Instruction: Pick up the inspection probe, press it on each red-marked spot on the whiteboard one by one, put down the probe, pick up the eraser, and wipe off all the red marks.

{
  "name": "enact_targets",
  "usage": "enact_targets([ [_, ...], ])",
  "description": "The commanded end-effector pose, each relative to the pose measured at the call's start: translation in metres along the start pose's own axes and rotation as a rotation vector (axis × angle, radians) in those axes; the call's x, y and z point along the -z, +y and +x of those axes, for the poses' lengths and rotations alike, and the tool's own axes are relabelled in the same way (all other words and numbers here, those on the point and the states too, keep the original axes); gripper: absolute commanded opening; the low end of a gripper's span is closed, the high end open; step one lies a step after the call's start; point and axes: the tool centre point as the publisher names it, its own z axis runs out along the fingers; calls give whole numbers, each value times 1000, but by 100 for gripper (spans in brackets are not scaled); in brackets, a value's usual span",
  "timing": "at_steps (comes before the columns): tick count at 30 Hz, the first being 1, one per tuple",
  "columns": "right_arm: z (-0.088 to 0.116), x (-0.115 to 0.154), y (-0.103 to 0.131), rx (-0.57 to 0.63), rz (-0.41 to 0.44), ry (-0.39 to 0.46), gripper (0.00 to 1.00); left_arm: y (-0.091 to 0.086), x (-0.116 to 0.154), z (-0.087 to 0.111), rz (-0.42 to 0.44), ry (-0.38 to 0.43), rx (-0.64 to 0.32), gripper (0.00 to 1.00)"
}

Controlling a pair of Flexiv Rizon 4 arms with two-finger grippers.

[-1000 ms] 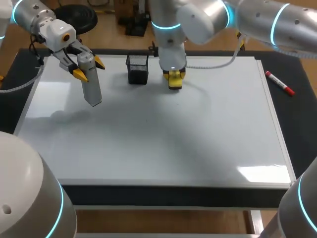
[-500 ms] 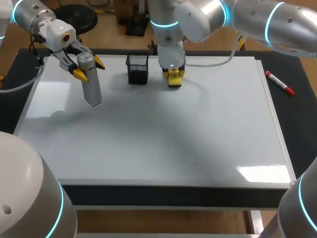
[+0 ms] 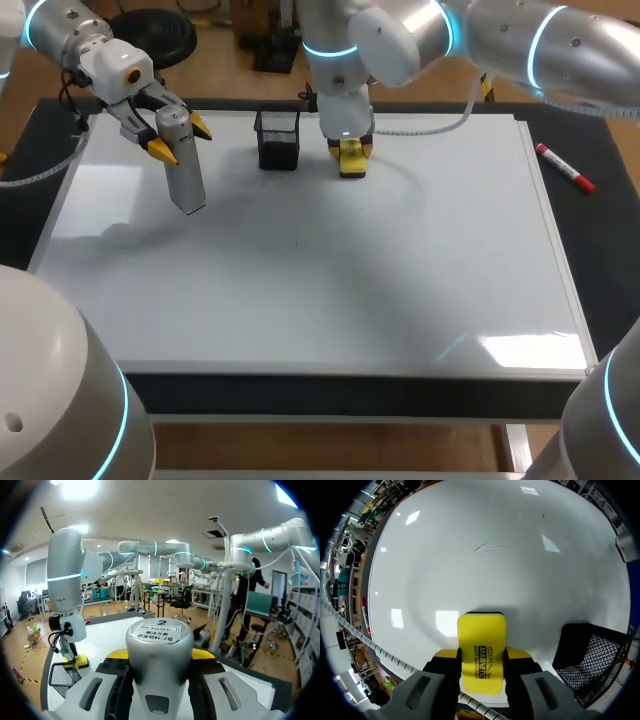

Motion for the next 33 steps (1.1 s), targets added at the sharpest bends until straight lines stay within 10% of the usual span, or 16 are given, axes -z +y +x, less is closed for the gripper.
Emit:
enact_targets([
  [1, 3, 5, 2, -4, 14, -1, 52, -2, -1, 0, -3, -2, 0, 0],
  [2, 4, 7, 2, -8, 20, -5, 100, -2, -1, 0, -3, -2, 0, 0],
  [14, 37, 24, 13, -151, 38, -77, 100, -2, -1, 0, -3, -2, 0, 0],
  [33, 97, 73, 18, -722, -71, -509, 100, -2, -1, 0, -3, -2, 0, 0],
])
